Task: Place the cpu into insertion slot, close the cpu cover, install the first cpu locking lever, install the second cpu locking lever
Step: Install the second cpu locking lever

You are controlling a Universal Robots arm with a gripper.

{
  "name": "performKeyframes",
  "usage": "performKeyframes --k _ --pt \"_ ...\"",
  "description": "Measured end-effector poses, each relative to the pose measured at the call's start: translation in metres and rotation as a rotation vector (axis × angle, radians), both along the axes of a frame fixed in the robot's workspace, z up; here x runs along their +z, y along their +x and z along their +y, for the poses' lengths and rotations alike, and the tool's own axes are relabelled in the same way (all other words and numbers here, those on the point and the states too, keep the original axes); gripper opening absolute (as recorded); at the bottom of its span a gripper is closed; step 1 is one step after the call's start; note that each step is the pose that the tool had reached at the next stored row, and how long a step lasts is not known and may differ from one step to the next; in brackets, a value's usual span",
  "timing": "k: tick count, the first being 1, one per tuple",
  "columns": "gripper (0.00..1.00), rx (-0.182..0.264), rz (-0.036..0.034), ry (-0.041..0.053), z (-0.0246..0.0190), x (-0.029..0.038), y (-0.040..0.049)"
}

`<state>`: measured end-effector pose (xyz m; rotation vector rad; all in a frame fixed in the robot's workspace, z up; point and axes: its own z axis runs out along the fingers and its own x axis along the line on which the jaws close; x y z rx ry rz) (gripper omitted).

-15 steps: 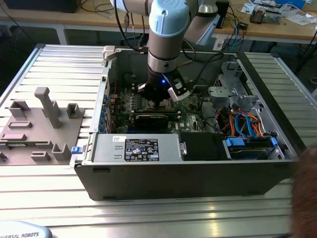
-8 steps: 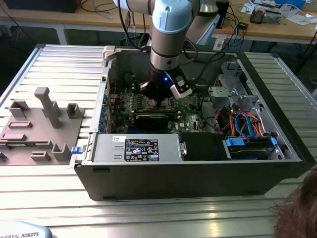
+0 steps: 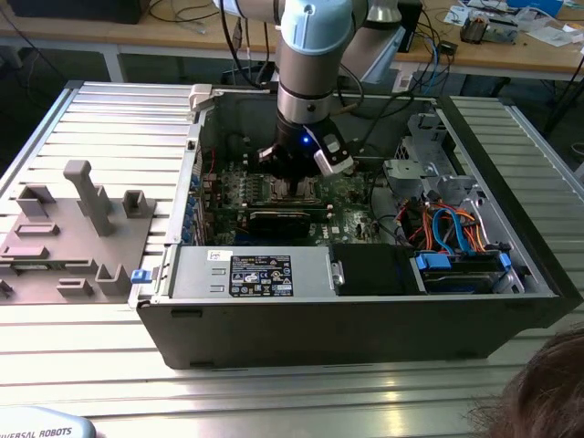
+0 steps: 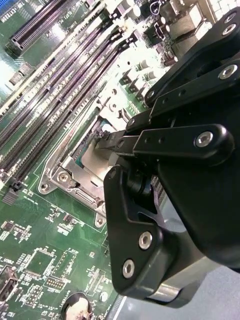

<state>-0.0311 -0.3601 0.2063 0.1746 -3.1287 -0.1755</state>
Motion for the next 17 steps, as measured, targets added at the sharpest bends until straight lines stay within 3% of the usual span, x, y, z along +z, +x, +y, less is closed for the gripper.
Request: performKeyframes --k 8,17 --pt "0.11 0.000 0.0000 -0.0113 0.0062 0.0027 0.0001" --pt "0.11 0.000 0.0000 -0.0167 0.0085 0.0098 0.0000"
